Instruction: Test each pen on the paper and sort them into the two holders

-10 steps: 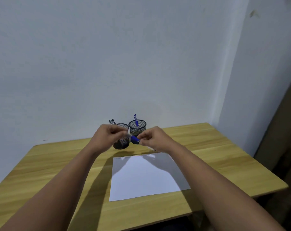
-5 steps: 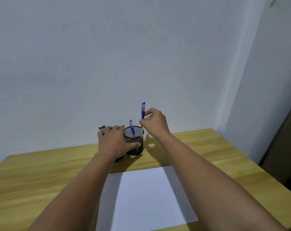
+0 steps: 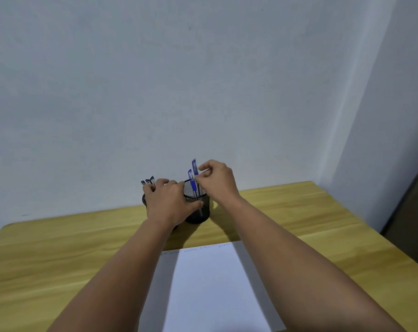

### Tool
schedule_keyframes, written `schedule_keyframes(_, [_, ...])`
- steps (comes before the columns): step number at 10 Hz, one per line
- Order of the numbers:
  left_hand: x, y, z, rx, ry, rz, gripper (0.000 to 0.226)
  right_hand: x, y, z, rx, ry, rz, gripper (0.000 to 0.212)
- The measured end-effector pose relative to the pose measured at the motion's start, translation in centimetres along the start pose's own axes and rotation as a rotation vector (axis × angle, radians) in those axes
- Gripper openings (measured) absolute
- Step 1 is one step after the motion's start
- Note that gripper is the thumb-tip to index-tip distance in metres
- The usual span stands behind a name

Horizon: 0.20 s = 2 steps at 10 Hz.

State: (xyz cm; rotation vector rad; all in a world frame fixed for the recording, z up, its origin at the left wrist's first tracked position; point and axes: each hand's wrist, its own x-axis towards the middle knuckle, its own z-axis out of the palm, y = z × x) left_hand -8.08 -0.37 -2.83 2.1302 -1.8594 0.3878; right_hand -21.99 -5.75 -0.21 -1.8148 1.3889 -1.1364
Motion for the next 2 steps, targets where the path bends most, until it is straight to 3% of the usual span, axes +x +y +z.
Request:
schedule_keyframes(1, [-0.2,-0.2,-0.4,0.027,0.009,-0.002,0.068,-1.0,0.4,-0.1,-0.037,0.040,-0.008,0.025])
schedule_keyframes(2, [-1.7,-0.3,-1.0,-0.093,0.135,-0.035,0.081,-1.7,0.1,-1.1,0.093,0.129,-0.024,0.022])
